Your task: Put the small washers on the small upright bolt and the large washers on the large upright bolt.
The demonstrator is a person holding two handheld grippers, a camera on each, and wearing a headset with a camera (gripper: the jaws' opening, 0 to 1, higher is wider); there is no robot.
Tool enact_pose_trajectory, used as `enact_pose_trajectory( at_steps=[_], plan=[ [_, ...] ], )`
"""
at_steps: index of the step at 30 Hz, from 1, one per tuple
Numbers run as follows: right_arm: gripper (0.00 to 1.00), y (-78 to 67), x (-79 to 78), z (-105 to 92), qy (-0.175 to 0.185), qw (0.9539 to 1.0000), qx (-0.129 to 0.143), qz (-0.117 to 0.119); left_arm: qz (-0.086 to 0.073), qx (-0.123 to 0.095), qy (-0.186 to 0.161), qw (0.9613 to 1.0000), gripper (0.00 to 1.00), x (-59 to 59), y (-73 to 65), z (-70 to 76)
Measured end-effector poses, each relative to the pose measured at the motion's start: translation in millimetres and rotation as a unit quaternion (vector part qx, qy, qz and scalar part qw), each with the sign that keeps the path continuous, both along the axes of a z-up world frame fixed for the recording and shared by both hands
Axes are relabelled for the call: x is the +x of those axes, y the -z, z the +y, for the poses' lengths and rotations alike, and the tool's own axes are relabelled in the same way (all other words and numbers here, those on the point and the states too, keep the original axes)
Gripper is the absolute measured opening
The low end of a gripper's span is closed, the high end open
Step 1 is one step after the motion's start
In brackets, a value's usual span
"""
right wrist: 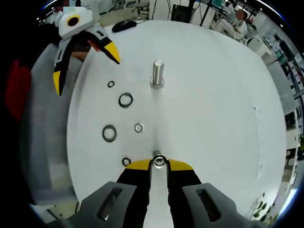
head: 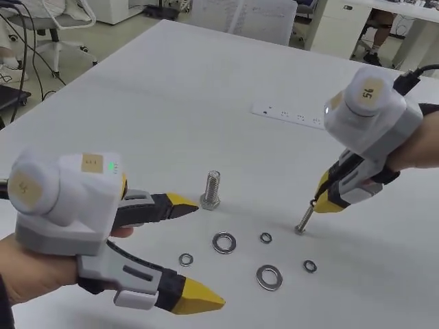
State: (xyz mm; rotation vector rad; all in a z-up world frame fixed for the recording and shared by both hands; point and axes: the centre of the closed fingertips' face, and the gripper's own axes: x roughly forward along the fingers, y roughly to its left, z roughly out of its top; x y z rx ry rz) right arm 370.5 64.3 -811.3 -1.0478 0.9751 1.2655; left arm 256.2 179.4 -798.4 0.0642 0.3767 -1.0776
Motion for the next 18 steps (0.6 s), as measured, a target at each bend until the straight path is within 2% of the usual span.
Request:
enact_pose_trajectory(
  at_steps=[18],
  plan=[
    [0.13, 8.9, 0.4, 1.3, -0.004, 0.9999, -0.012, 0.007, -0.001, -0.002, -0.001, 1.0, 0.8, 0.2, -1.4, 1.0]
  ],
)
